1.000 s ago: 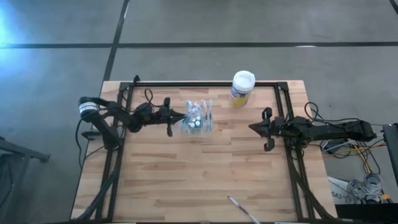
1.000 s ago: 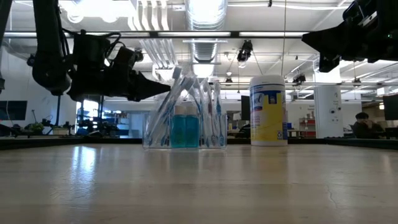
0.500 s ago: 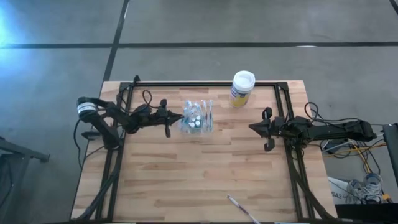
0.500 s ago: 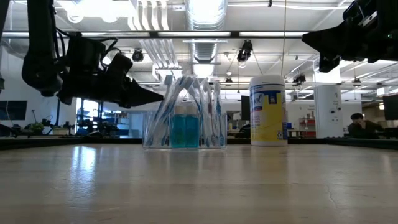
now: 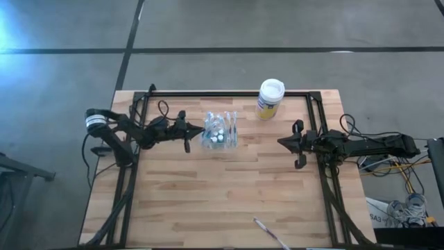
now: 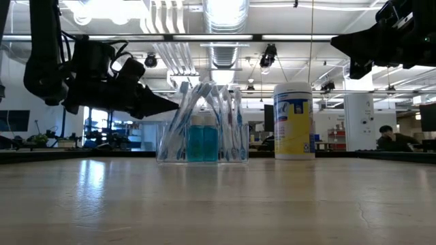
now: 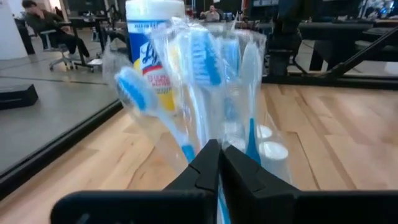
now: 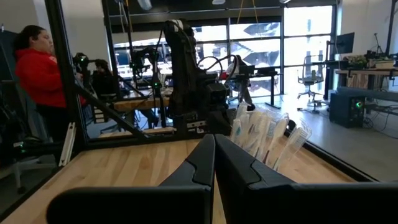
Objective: Pick & Place toothbrushing station
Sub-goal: Put the blue toothbrush into the transparent organizer, then put the purple toothbrush into the transparent organizer
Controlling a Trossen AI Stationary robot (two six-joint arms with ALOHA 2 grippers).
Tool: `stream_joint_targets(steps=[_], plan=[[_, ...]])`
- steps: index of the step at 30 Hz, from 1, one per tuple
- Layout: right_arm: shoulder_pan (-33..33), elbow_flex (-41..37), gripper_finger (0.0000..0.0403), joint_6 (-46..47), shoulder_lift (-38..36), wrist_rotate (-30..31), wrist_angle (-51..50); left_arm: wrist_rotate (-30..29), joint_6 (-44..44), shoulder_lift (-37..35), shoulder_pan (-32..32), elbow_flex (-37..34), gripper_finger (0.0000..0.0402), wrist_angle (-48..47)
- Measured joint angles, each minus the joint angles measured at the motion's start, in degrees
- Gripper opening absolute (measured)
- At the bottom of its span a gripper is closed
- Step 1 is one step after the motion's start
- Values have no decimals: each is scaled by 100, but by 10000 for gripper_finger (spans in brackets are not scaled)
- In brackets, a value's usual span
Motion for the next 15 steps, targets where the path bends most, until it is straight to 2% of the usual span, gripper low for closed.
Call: stream_joint_targets(steps=[3, 7, 15], plan=[[0, 0, 8, 0, 4, 0, -2, 114, -12, -144, 2, 0, 37, -76], [0, 0, 8, 2, 4, 0, -2, 549, 69, -360, 0, 0, 87, -358], [0, 2, 8, 2, 2, 0, -4, 555, 154, -1091, 4, -1, 190, -932]])
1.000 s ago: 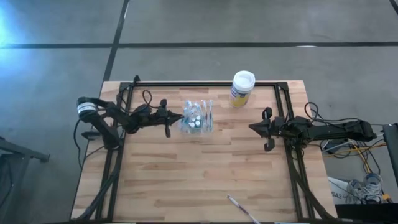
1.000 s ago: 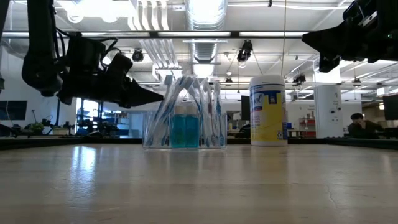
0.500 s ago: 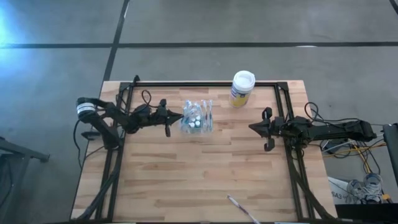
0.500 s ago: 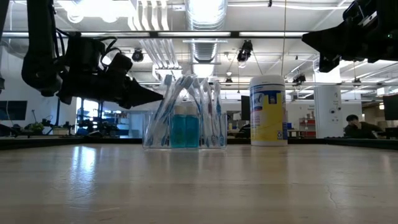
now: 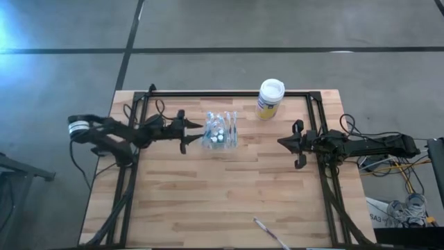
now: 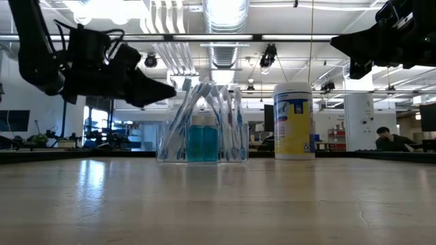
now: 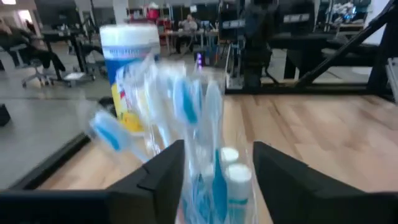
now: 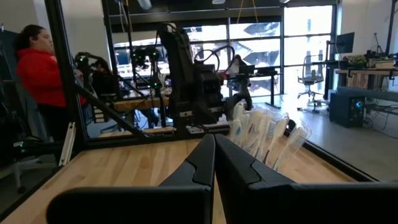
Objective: Pick & Place toothbrushing station
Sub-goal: Put the purple toothbrush into the transparent organizer
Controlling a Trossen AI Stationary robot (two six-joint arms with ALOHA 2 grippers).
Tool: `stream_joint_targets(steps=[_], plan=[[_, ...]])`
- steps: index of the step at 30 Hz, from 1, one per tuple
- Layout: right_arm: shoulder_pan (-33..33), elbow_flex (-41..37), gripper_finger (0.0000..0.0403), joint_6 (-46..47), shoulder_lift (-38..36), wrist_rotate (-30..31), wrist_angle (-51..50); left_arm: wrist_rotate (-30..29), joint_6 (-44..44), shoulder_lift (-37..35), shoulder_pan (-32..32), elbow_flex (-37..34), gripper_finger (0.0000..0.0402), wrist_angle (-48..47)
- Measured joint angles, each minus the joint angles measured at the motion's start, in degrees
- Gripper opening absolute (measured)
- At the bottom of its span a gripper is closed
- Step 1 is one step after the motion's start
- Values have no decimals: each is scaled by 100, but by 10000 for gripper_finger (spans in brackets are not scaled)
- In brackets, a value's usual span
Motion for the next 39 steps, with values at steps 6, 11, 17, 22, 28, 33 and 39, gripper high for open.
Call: stream_joint_targets(steps=[6, 11, 17, 22, 28, 33, 39], plan=[[0, -1, 8, 0, 0, 0, -3, -4, -49, -972, -1, -27, 217, -470], [0, -2, 8, 0, 0, 0, -17, 94, -594, -1922, -129, 23, 209, -999], [0, -2, 8, 24, -2, 2, -26, -165, -203, -2947, -842, 78, 106, -1665], [1, -1, 8, 24, -2, 0, -26, -291, 190, -3273, -1616, 432, 12, -2535], [1, -1, 8, 24, -2, 1, -24, -291, 314, -2630, -2590, 1006, 4, -3007], [0, -2, 8, 24, -2, 2, -24, -439, 409, -1287, -3254, 1928, 4, -3423], [0, 0, 8, 191, -9, 13, -24, -461, 154, 615, -3517, 3669, 9, -4726]])
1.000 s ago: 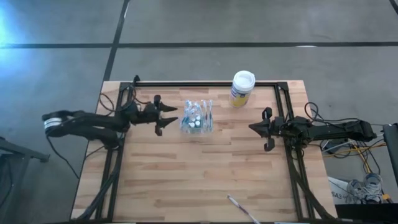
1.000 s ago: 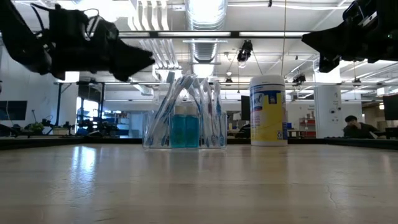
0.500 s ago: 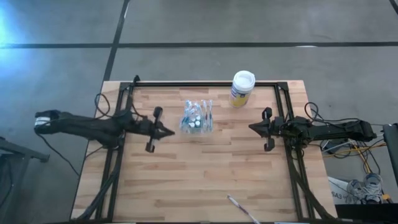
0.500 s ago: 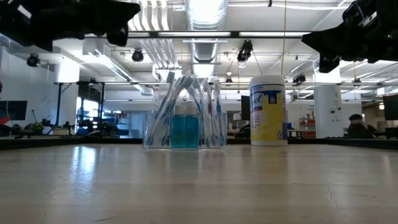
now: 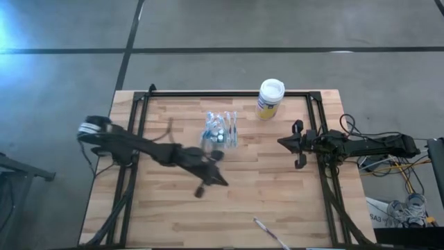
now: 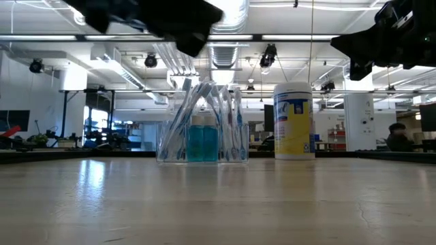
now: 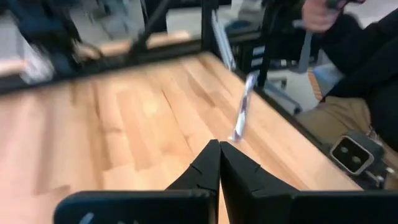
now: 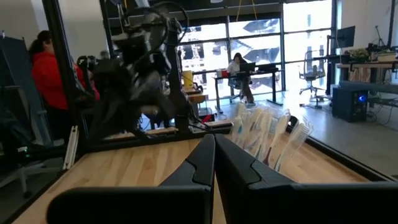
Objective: Pick & Place toothbrushing station
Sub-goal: Put the purple toothbrush into the transparent organizer
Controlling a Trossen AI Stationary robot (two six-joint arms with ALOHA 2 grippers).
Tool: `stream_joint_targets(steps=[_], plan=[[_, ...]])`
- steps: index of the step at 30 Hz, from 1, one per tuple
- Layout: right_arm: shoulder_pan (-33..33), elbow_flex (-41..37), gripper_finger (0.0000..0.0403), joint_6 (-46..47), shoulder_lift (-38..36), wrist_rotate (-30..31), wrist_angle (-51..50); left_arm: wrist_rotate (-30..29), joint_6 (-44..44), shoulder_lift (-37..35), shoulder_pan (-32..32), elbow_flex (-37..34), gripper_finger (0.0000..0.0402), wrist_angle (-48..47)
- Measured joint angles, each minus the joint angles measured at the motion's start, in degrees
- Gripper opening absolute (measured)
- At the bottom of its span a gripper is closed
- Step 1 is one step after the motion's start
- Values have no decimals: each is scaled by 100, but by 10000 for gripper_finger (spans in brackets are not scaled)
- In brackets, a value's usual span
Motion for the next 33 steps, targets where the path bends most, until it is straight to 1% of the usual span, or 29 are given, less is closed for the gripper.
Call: stream_joint_targets(steps=[2, 3, 6, 8, 11, 13, 17, 21, 23, 25, 27, 29, 33], plan=[[2, -2, 8, 49, 1, 0, -4, 108, -252, 574, -4, 604, 14, -335], [1, 0, 8, 65, 2, 0, -12, 281, -387, 852, -4, 893, 17, -468], [2, -2, 8, 110, 2, 0, -42, 1157, -607, 1634, -2, 1723, 28, -795], [1, -2, 8, 123, 2, -2, -52, 1556, -599, 2044, -8, 2192, 37, -1039], [2, -1, 8, 194, 4, -12, -80, 1533, -456, 2382, -10, 2651, 50, -1422], [4, 0, 8, 218, 4, -27, -82, 1392, -342, 2420, 63, 2693, 54, -1520], [34, 186, 8, 239, 21, -165, -257, 1189, -223, 2051, 224, 2221, 44, -1367], [272, 735, 8, 285, 274, -251, -910, 1093, -262, 1190, 356, 1255, 21, -685], [452, 1032, 8, 336, 550, -72, -1372, 918, -396, 699, 408, 672, 10, -308], [620, 1379, 8, 525, 845, 210, -1894, 542, -472, 164, 431, 126, 5, -110], [786, 1803, 8, 816, 1211, 401, -2369, 184, -468, -383, 434, -357, 5, -5], [984, 2213, 8, 1129, 1630, 472, -2866, -51, -468, -926, 431, -809, 11, 52], [1435, 2987, 8, 1572, 2548, 587, -3503, -213, -606, -1970, 431, -1579, 26, 127]])
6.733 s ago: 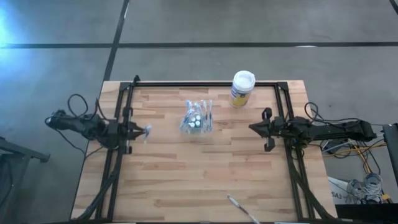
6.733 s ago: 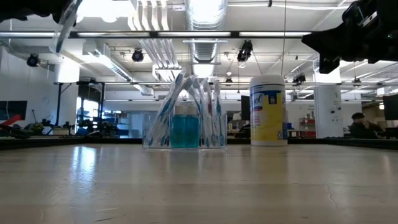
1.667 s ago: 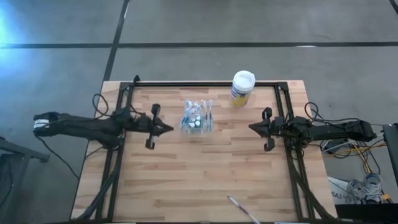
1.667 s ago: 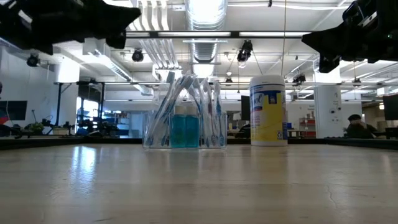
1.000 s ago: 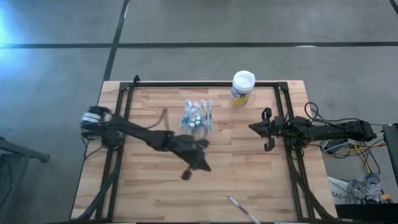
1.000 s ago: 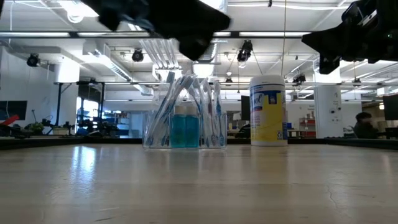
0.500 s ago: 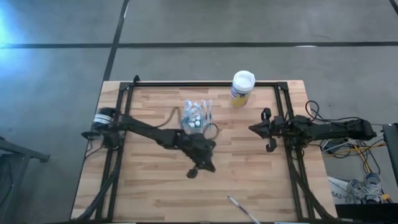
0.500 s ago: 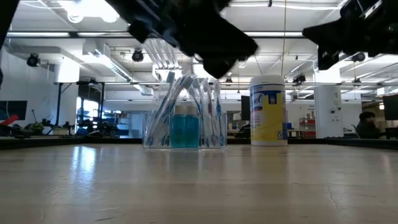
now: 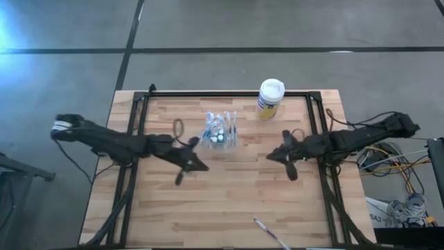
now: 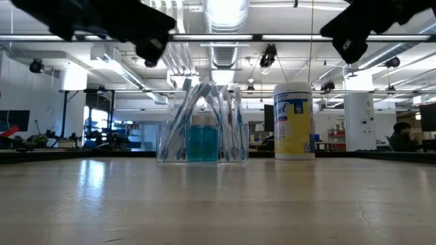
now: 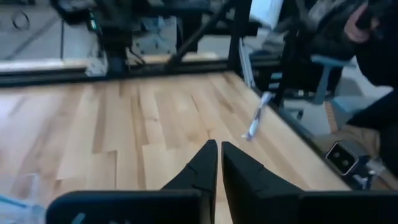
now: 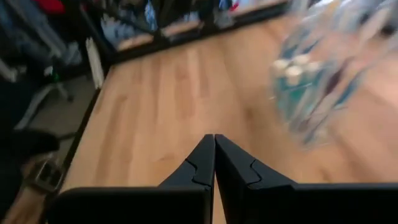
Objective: Pick & Place toothbrushing station
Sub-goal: Put the purple toothbrush into the transparent organizer
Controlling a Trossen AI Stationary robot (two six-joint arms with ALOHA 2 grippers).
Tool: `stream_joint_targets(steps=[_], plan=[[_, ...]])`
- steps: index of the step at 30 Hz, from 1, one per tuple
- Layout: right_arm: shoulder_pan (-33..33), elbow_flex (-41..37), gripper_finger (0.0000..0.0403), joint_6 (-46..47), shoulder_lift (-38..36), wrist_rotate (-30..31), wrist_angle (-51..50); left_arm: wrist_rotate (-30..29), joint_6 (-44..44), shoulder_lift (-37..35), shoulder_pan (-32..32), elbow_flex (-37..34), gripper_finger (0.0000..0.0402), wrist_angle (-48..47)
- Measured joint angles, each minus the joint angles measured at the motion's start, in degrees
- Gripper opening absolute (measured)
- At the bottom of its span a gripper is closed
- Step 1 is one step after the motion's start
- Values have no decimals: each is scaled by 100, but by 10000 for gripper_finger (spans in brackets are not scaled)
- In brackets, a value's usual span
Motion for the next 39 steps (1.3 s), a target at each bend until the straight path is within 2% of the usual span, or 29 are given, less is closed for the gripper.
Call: stream_joint_targets(steps=[3, 9, 16, 22, 29, 33, 39], plan=[[371, 655, 8, 332, 652, 41, -484, -12, -78, -798, 0, -523, 28, 99], [1197, 1845, 8, 1648, 1782, 734, -2114, -418, -208, -2270, 13, -1344, 14, 241], [2039, 2932, 8, 3668, 2991, 699, -3539, -526, -259, -3245, 15, -1862, 5, 199], [2612, 3853, 8, 4732, 4017, 570, -4219, -523, -251, -3400, 15, -1953, 24, 173], [2968, 4722, 14, 4983, 5208, 303, -4217, -393, -237, -3321, 15, -1947, 22, 155], [2942, 5096, 49, 5244, 5802, -291, -4209, -287, -236, -3259, 15, -1944, 13, 155], [2944, 5420, 133, 5627, 6488, -1267, -4195, -268, -235, -3221, 15, -1942, 7, 155]])
